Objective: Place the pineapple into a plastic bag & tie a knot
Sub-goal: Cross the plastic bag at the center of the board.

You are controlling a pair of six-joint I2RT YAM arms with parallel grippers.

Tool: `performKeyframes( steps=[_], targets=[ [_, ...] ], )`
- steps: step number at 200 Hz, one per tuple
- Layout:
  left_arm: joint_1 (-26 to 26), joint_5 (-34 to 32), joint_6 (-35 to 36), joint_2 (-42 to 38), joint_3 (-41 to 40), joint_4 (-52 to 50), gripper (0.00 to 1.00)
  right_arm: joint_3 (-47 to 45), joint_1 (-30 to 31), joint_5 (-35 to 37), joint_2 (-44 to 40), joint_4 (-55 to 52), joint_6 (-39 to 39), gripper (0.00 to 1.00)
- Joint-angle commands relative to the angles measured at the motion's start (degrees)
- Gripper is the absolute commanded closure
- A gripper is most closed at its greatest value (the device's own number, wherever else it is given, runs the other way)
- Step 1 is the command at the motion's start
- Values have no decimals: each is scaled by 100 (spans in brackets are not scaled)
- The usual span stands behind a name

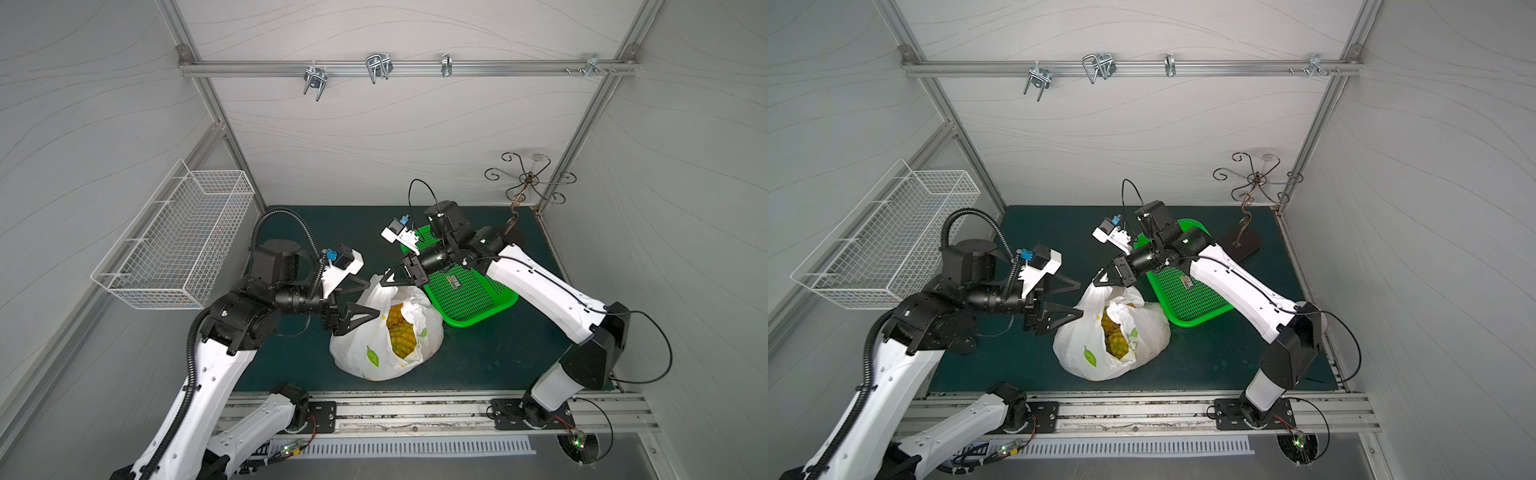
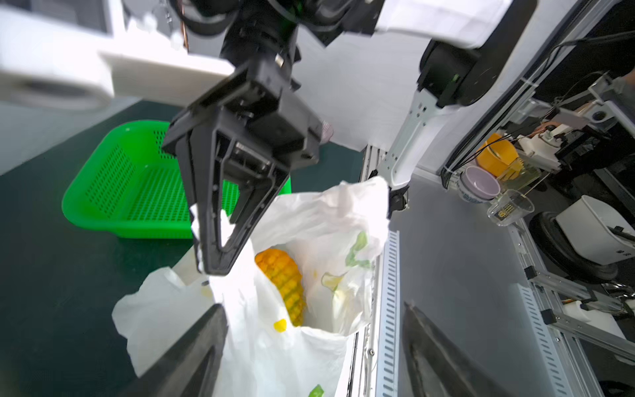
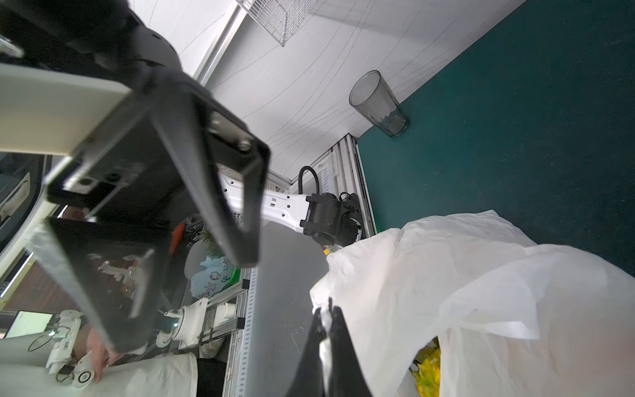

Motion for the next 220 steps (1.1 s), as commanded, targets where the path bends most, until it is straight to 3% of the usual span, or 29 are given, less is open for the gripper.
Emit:
performKeyframes(
  steps=[1, 12, 23, 44, 59, 83, 95, 106, 134, 172, 209, 220],
  targets=[
    [-906, -128, -427, 114, 141, 259, 19, 93, -33, 37, 24, 70, -16, 100],
    [-1659, -712, -363, 176, 120, 457, 18, 98, -33, 34, 29, 60, -20, 100],
    [-2089, -1210, -436, 287, 112, 638, 18, 111, -34, 43, 32, 32, -40, 100],
    [-2512, -2269, -340, 412, 121, 794, 16, 102, -32, 88, 4, 17, -49, 100],
    [-2601, -2640, -317, 434, 95, 933, 15, 87, -17, 103, -5, 17, -45, 100],
    [-2764, -2562, -377, 649, 192, 925, 14, 76, 8, 162, -30, 29, -58, 100],
    [-2920, -2584, -333, 760, 243, 809, 1, 76, 10, 201, -37, 19, -60, 100],
    [-3001, -2713, -344, 796, 229, 812, 1, 80, 14, 228, -31, 25, -60, 100],
    [-3035, -2920, -465, 873, 189, 1045, 2, 93, 27, 244, -22, 36, -60, 100],
    [-3033, -2641, -652, 903, 111, 1507, 16, 102, 28, 268, -12, 48, -60, 100],
    [-3037, -2577, -686, 930, 31, 1571, 17, 137, 50, 264, 15, 51, -63, 100],
    [-3038, -2704, -648, 925, 20, 1534, 11, 124, 54, 272, 14, 52, -64, 100]
  ],
)
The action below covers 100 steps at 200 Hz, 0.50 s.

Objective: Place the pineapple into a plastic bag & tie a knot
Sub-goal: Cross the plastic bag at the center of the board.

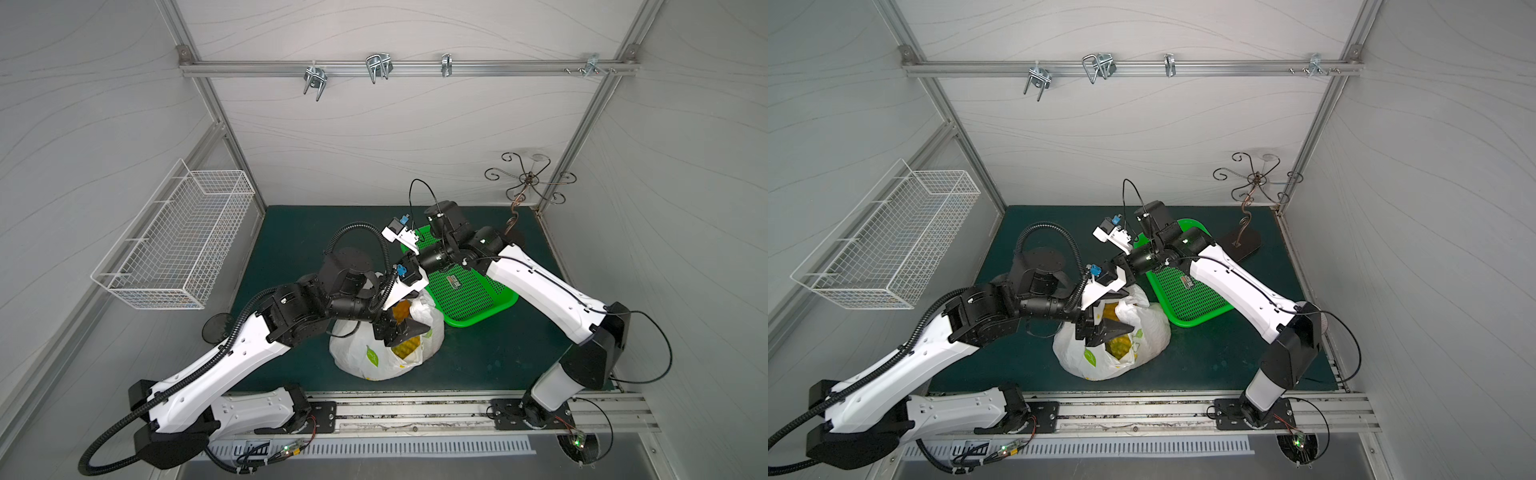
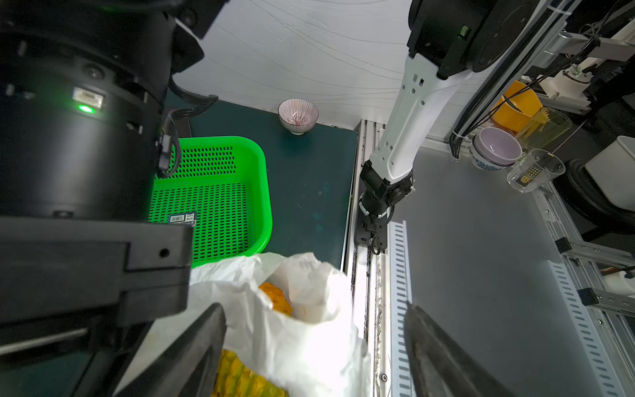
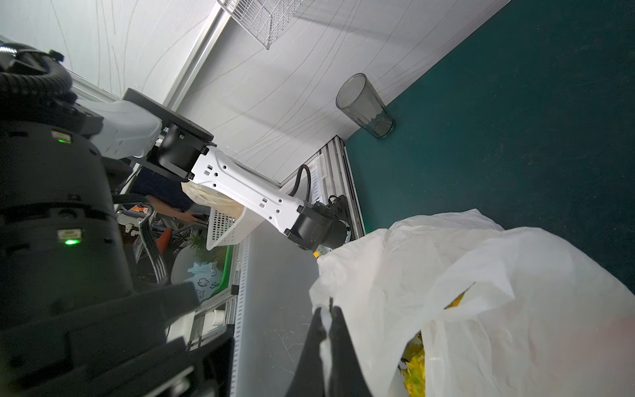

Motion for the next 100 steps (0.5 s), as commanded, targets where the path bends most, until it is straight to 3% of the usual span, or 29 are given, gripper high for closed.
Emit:
performKeyframes(
  steps=[1, 26, 48, 75, 100],
  targets=[
    [-21, -49, 26, -11, -20, 237, 10, 120, 41, 12, 14, 52, -53, 100],
    [-20, -252, 196, -86, -90, 230, 3, 108, 48, 0, 31, 60, -40, 100],
    [-23, -42, 103, -5, -118, 334, 11, 139, 58, -1, 46, 60, -38, 100],
    [-18, 68, 197, 123, -76, 184, 38, 152, 59, 38, 47, 43, -40, 100],
    [-26, 26, 296, 104, -73, 259, 76, 160, 59, 61, 43, 41, -46, 100]
  ],
)
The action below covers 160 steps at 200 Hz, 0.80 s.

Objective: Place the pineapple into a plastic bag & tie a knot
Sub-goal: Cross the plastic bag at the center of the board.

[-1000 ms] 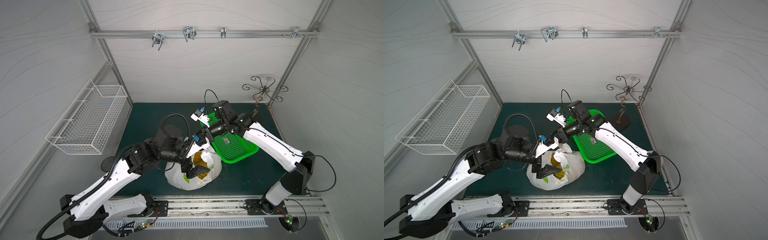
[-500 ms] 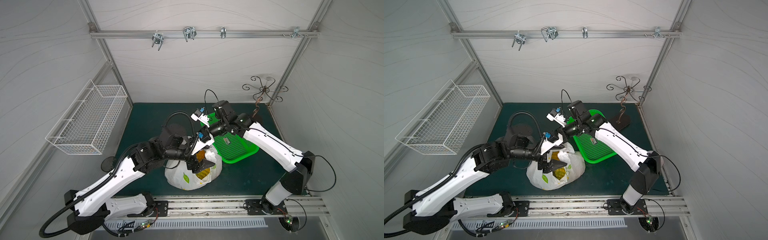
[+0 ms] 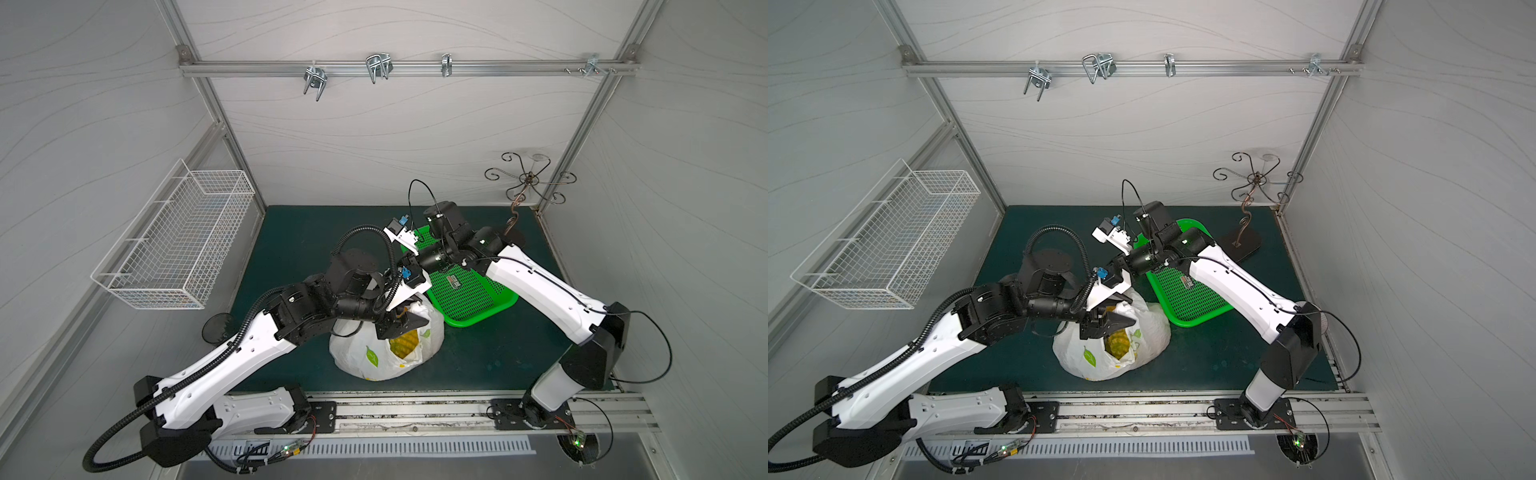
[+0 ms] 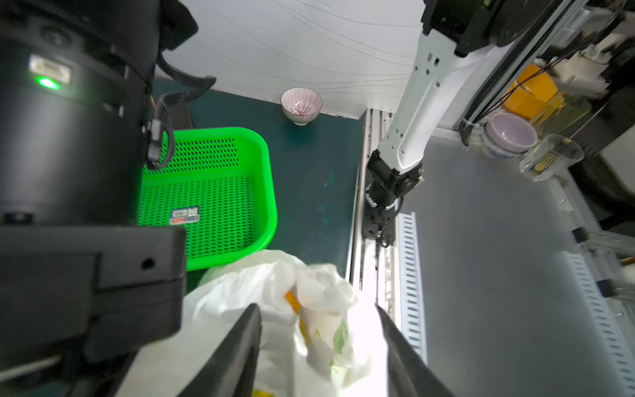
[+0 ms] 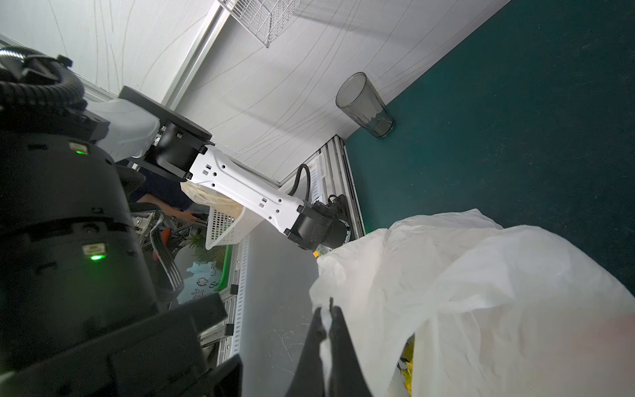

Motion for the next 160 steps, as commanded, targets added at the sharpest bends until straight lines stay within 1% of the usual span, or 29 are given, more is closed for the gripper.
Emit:
performKeyframes(
  steps=[1, 11, 16, 33, 53, 69, 90, 117, 141, 160],
  targets=[
    [-22, 65, 177, -13, 83, 226, 78, 161, 28, 32, 41, 42, -48, 100],
    [-23, 98, 184, -18, 75, 294, 94, 185, 28, 60, 39, -3, -78, 100],
    [-22, 105, 192, -27, 67, 305, 100, 193, 30, 71, 24, -22, -89, 100],
    [-14, 33, 178, -127, 8, 360, 100, 249, 28, 162, -8, -118, -174, 100],
    [44, -8, 15, -385, -283, 580, 100, 262, 28, 338, -118, -247, -331, 100],
    [198, 209, -308, -638, -620, 904, 100, 236, 19, 492, -223, -348, -456, 100],
    [425, 447, -869, -930, -1130, 1633, 100, 27, 19, 535, -400, -295, -553, 100],
    [503, 519, -1103, -1039, -1454, 1883, 100, -42, 19, 572, -503, -248, -622, 100],
    [830, 783, -1413, -1274, -1785, 2136, 100, -67, 19, 642, -586, -215, -708, 100],
    [1239, 1105, -1981, -1501, -2176, 2706, 100, -307, -16, 644, -712, 91, -624, 100]
  ],
)
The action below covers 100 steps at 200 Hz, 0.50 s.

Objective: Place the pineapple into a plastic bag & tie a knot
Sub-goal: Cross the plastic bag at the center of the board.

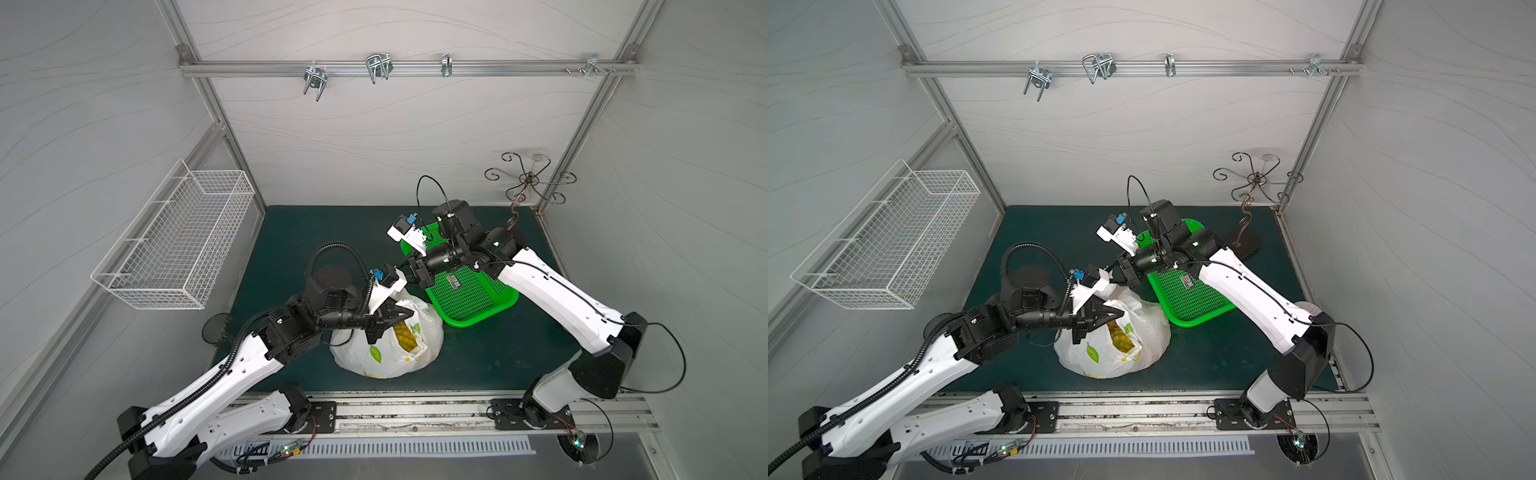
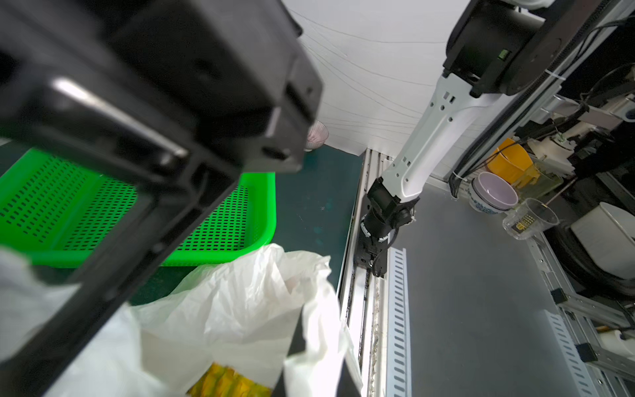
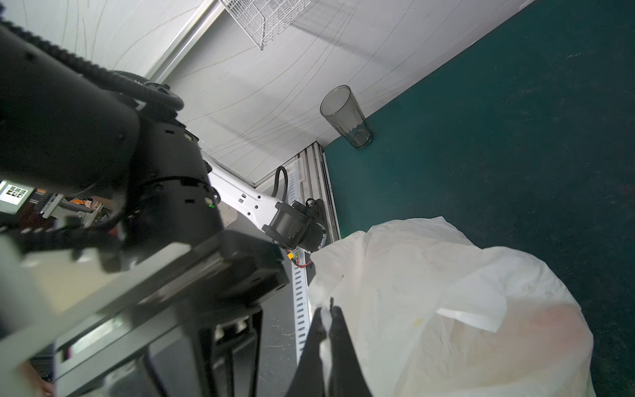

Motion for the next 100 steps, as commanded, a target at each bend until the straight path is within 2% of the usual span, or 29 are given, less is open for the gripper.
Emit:
performKeyframes(
  steps=[1, 70, 100],
  targets=[
    [408, 500, -756, -285, -279, 986, 100, -267, -22, 57, -288, 272, -56, 100],
    [761, 546, -1026, -468, -538, 948, 100, -419, -27, 278, -477, 275, -209, 100],
    [849, 582, -1211, -501, -627, 1071, 100, -322, -14, 582, -583, 101, -303, 100]
  ],
)
